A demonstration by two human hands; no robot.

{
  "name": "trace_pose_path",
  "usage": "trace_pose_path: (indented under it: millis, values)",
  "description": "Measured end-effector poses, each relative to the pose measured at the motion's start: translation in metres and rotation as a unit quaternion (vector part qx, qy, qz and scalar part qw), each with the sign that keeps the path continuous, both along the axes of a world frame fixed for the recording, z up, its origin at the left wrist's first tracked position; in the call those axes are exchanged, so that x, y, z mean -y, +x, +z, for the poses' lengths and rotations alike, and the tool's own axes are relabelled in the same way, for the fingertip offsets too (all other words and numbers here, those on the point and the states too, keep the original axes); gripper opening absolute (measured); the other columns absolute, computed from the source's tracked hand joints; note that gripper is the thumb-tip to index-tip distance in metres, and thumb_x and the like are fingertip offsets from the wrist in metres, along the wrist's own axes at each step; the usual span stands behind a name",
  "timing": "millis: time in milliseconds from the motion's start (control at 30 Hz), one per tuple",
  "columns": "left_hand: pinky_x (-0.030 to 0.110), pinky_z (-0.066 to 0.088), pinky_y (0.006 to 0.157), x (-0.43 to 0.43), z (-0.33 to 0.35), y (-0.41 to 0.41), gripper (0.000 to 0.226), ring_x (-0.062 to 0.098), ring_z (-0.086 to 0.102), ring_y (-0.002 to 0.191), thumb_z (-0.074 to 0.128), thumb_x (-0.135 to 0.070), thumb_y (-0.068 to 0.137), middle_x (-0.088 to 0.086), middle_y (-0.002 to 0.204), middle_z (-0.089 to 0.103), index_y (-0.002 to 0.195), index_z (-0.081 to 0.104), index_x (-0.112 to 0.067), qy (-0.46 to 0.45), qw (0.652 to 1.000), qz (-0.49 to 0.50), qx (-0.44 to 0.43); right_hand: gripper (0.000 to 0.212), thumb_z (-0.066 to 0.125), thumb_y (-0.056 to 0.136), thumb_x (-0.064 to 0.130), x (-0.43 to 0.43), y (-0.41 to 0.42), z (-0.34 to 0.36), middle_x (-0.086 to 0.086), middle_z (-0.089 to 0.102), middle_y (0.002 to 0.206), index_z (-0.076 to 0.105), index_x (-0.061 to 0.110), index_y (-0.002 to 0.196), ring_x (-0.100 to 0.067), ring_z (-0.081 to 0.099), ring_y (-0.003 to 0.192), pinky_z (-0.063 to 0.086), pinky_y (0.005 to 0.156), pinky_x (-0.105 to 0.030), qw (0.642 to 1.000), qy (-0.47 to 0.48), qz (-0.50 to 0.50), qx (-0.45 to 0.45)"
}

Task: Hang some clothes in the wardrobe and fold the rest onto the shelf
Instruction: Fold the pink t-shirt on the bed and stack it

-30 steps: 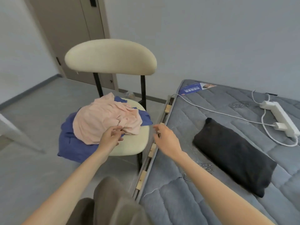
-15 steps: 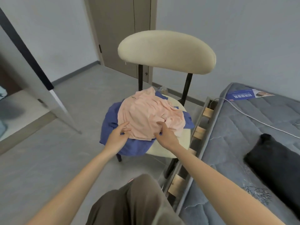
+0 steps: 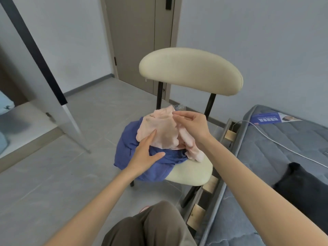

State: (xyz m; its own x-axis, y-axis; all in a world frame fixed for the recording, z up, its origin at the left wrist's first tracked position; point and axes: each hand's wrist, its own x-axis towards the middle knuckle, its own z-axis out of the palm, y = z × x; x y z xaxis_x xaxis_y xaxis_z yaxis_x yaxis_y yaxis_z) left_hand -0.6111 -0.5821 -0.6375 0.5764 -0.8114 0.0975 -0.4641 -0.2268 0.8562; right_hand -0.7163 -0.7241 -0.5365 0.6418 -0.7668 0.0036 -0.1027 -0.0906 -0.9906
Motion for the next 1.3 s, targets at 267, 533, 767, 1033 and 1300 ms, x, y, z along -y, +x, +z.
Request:
trace_pose_path:
  millis: [267,533,767,1033,1300]
  values:
    - [0.035,0.019,0.115,0.022,0.071,-0.024,0.129,0.015,0.009,0.143,0.085,-0.049,0.059,-0.007,0.157,-0.002,0.148,-0.009,-0.039,-0.038,0.994,0.058,0.087,0.015,0.068,0.088,0.014,-0.011,-0.035,0.112,-0.001,0.071,0.093,0.072,0.018,0.101,-0.013,0.064,0.087,0.051,0.096,-0.041,0.977,0.125,0.096,0.143]
    - [0.034,0.043,0.062,0.032,0.15,-0.052,0.028,0.028,0.061,0.081,0.042,-0.006,0.079,-0.002,0.082,0.066,0.094,0.062,-0.02,-0.155,0.984,0.071,0.047,0.013,0.065,0.09,0.018,-0.007,-0.088,0.168,0.008,0.072,0.087,0.072,0.025,0.099,-0.005,0.066,0.083,0.047,0.087,-0.037,0.966,0.1,0.041,0.237]
    - [0.034,0.039,0.059,0.024,0.252,-0.078,0.025,0.017,0.049,0.067,0.043,-0.011,0.065,0.011,0.072,0.063,0.077,0.06,0.003,-0.213,0.976,0.015,0.045,0.03,0.063,0.091,0.012,0.011,-0.124,0.17,0.006,0.068,0.096,0.064,0.018,0.12,0.002,0.066,0.077,0.047,0.057,-0.011,0.96,0.085,-0.085,0.254]
    - [0.012,0.045,0.058,0.019,0.312,-0.111,0.019,0.004,0.058,0.069,0.053,-0.011,0.093,-0.004,0.078,0.066,0.09,0.072,-0.008,-0.217,0.974,-0.019,-0.068,0.114,0.079,0.066,0.012,-0.004,-0.135,0.111,0.021,0.026,0.147,0.007,0.041,0.148,0.002,0.027,0.138,0.039,0.103,-0.024,0.966,-0.157,0.206,-0.025]
    - [0.018,0.053,0.066,0.01,0.331,-0.109,0.028,0.01,0.065,0.079,0.05,0.002,0.093,0.002,0.096,0.069,0.109,0.066,-0.015,-0.299,0.917,-0.09,-0.246,0.044,0.052,0.093,0.025,0.005,-0.132,0.043,0.0,0.064,0.095,0.037,0.019,0.133,-0.019,0.061,0.077,0.051,0.064,-0.034,0.923,-0.292,-0.043,-0.247]
